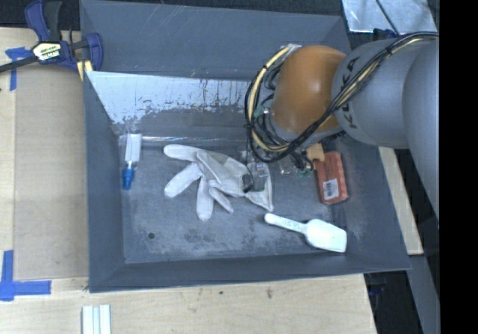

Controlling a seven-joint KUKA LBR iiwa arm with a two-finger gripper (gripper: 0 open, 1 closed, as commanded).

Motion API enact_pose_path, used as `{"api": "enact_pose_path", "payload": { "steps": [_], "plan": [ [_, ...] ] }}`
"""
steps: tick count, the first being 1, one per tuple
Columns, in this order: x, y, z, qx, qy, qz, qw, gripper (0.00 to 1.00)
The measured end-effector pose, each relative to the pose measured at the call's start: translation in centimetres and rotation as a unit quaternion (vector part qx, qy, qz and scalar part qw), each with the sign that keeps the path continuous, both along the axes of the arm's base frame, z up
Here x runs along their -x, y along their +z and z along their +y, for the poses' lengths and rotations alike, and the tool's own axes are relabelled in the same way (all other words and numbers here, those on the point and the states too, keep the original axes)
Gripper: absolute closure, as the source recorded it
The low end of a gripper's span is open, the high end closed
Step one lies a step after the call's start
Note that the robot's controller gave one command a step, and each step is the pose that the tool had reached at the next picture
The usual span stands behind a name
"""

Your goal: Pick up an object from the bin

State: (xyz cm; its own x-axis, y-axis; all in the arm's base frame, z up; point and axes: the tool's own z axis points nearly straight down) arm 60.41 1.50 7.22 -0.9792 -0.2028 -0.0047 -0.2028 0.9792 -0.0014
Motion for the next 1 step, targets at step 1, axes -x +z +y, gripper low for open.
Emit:
{"api": "enact_pose_path", "payload": {
  "steps": [1],
  "plan": [
    [0.35, 13.91, -1.18, 0.000, 0.022, 0.0000, 0.9998, 1.00]
  ]
}}
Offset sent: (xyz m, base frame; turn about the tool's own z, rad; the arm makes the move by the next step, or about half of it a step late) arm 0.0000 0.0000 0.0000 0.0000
